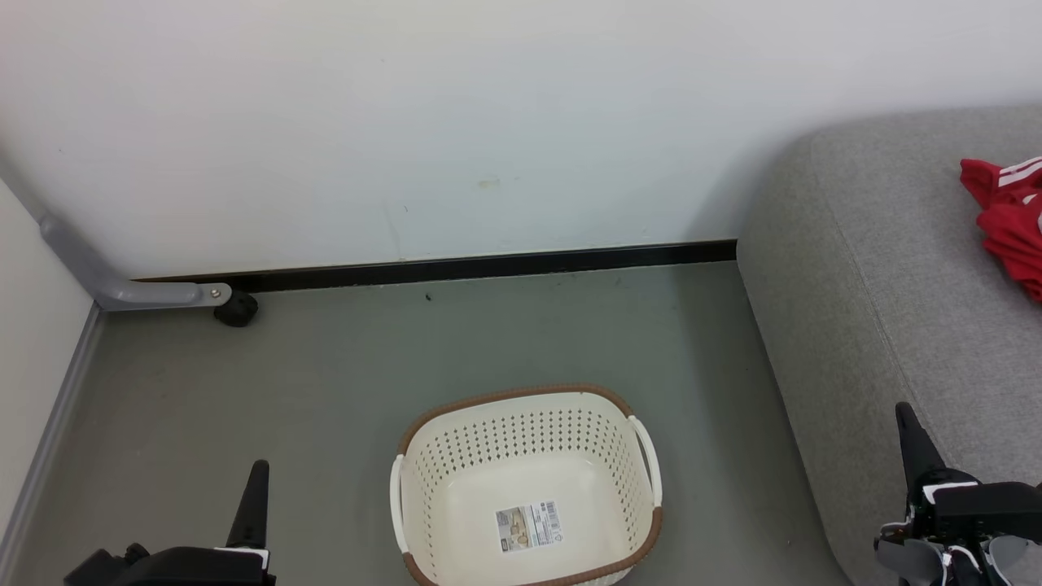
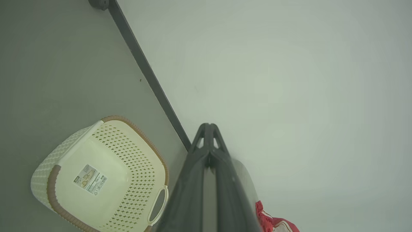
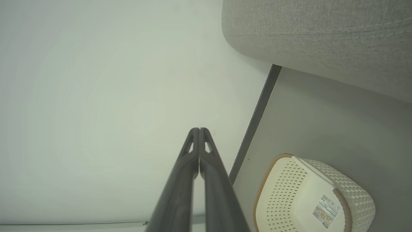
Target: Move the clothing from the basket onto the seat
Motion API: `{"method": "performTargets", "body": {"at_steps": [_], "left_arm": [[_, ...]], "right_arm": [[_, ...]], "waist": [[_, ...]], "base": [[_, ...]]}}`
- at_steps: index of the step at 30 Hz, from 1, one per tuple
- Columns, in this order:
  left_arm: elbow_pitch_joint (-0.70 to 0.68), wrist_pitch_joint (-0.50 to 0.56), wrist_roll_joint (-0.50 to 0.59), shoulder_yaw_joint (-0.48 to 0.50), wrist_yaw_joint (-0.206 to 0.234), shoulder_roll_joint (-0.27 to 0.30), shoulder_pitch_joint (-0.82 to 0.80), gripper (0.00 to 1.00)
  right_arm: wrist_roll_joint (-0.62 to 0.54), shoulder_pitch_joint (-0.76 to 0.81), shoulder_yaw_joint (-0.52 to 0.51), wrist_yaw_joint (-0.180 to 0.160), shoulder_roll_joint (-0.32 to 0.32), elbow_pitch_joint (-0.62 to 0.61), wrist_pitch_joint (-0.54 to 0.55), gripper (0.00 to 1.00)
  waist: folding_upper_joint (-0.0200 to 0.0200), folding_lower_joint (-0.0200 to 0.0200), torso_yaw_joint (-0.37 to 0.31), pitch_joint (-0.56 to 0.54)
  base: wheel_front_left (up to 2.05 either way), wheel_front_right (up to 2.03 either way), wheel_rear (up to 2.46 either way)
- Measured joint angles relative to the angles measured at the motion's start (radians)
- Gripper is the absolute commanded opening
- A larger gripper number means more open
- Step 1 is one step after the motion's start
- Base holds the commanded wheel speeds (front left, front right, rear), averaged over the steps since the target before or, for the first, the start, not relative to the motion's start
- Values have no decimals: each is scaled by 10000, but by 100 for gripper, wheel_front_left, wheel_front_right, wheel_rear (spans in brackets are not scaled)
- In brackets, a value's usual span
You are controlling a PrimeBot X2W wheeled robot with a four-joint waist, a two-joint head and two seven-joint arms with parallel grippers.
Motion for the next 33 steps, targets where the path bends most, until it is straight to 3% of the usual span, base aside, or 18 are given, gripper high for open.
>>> {"method": "performTargets", "body": {"at_steps": [17, 33], "left_arm": [[-219, 570, -2182, 366, -359, -84, -160, 0], [-255, 604, -2253, 385, -428, -98, -199, 0]], "right_arm": [[1868, 54, -890, 341, 357, -192, 543, 0], [1939, 63, -947, 343, 385, -205, 602, 0]], "waist": [[0, 0, -53, -7], [0, 0, -54, -6]], "base": [[0, 0, 0], [0, 0, 0]]}}
